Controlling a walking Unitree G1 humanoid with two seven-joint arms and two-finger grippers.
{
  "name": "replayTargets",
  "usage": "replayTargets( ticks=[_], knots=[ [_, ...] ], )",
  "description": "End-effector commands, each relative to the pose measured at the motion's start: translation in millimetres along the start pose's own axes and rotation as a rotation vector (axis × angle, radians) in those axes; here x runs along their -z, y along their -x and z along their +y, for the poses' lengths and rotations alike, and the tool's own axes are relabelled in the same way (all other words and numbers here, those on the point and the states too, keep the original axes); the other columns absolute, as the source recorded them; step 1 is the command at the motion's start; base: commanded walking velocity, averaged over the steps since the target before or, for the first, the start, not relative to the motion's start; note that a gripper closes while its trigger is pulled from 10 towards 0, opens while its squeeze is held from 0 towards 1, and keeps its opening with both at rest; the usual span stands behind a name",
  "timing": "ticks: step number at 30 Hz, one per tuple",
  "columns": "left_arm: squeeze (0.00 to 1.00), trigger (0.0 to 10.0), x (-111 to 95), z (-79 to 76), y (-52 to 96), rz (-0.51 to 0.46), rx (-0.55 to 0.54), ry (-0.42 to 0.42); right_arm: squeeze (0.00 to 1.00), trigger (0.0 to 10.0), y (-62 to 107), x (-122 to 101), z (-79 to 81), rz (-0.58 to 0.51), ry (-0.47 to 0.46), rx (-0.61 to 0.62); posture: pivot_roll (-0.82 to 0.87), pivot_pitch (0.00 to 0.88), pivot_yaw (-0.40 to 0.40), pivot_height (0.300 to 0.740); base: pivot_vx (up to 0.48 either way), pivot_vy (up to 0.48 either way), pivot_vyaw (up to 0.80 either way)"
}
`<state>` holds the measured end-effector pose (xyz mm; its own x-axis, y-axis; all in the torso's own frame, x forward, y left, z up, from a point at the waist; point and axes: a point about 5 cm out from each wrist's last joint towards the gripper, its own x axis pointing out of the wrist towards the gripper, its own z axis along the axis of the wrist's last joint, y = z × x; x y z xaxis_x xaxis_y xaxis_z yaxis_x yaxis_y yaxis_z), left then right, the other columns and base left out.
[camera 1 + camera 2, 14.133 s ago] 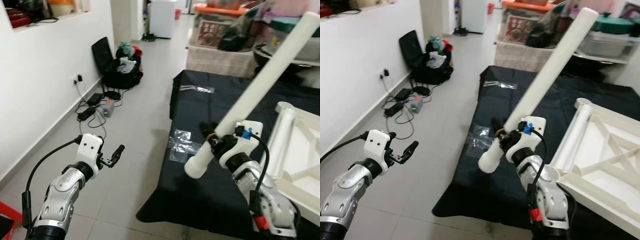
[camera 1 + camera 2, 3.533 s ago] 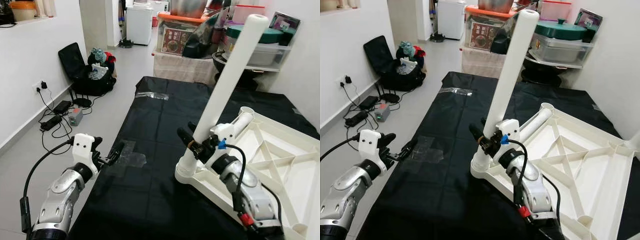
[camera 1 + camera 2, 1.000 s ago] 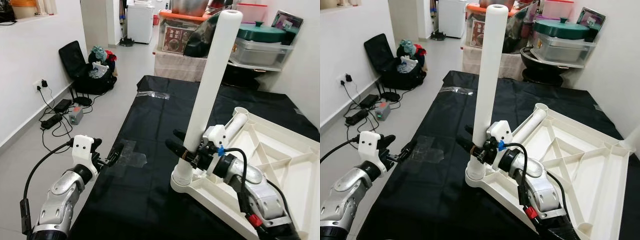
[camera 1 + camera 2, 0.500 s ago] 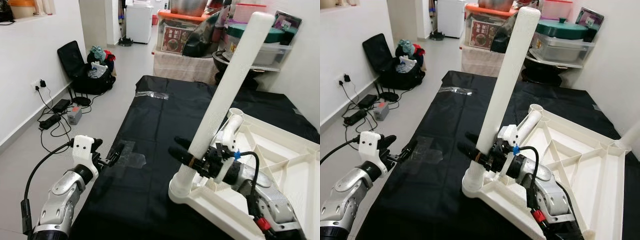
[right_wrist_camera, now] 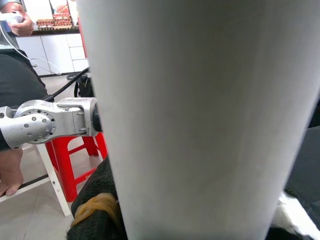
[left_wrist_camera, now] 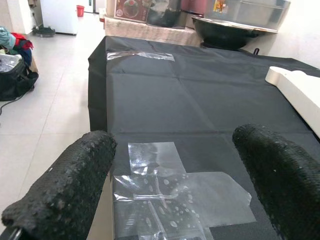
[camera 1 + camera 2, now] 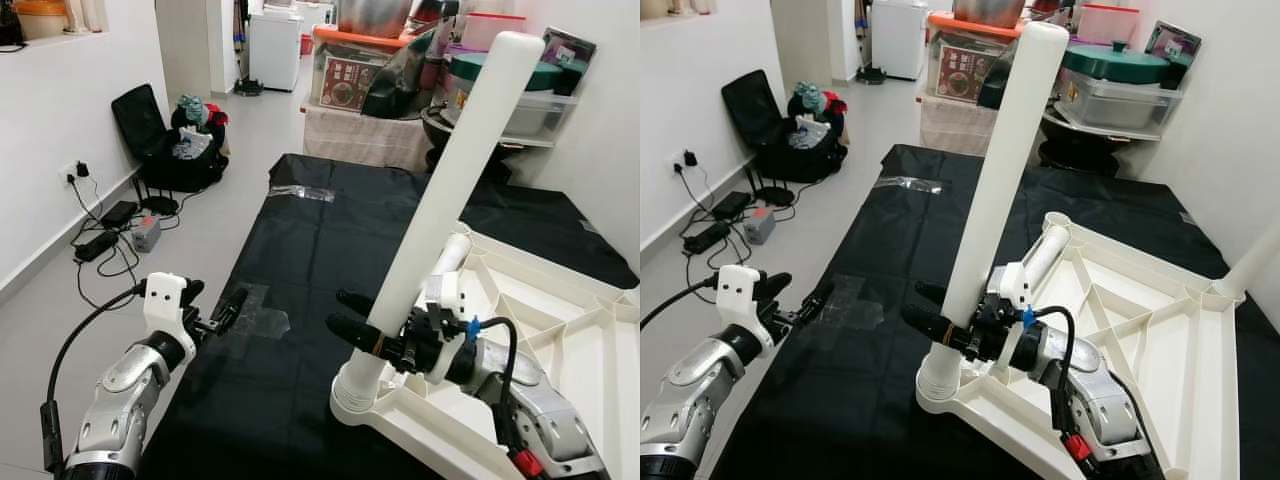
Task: Building children table
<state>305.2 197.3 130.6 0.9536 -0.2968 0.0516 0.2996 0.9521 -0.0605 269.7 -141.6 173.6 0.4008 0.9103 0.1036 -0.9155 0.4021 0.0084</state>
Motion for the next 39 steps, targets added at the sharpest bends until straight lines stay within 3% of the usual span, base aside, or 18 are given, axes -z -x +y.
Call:
replayTargets(
  ticks=[1,10,12,29,37,38,39],
  knots=[
    [0.00,10.0,4.8,-0.9,-0.5,0.024,0.003,0.011,0.00,10.0,-1.1,27.6,8.6,0.091,-0.103,-0.029,0.11,0.000,-0.104,0.740,0.000,0.000,0.00],
    [0.00,10.0,4.7,-1.4,-1.6,0.023,0.006,0.022,0.00,10.0,-9.9,8.5,10.3,0.043,-0.033,-0.088,0.11,0.000,-0.101,0.740,0.000,0.000,0.00],
    [0.00,10.0,3.6,-1.8,-3.5,0.020,0.010,0.026,0.00,10.0,-12.7,7.6,18.2,0.085,-0.008,-0.178,0.11,0.000,-0.093,0.740,0.000,0.000,0.00],
    [0.00,10.0,7.2,-4.9,-2.3,0.018,0.009,0.046,0.00,10.0,-10.6,9.4,26.6,0.245,-0.005,-0.384,0.11,0.000,-0.114,0.740,0.000,0.000,0.00],
    [0.00,10.0,8.0,-4.2,0.1,0.021,0.003,0.048,0.00,10.0,-20.5,9.9,26.6,0.195,-0.021,-0.333,0.11,0.000,-0.119,0.740,0.000,0.000,0.00],
    [0.00,10.0,8.3,-3.6,0.8,0.022,0.000,0.049,0.00,10.0,-23.5,10.3,25.0,0.176,-0.027,-0.291,0.11,0.000,-0.119,0.740,0.000,0.000,0.00],
    [0.00,10.0,8.9,-3.0,1.6,0.024,-0.004,0.051,0.00,10.0,-31.2,12.0,18.7,0.134,-0.008,-0.156,0.11,0.000,-0.123,0.740,0.000,0.000,0.00]
  ],
)
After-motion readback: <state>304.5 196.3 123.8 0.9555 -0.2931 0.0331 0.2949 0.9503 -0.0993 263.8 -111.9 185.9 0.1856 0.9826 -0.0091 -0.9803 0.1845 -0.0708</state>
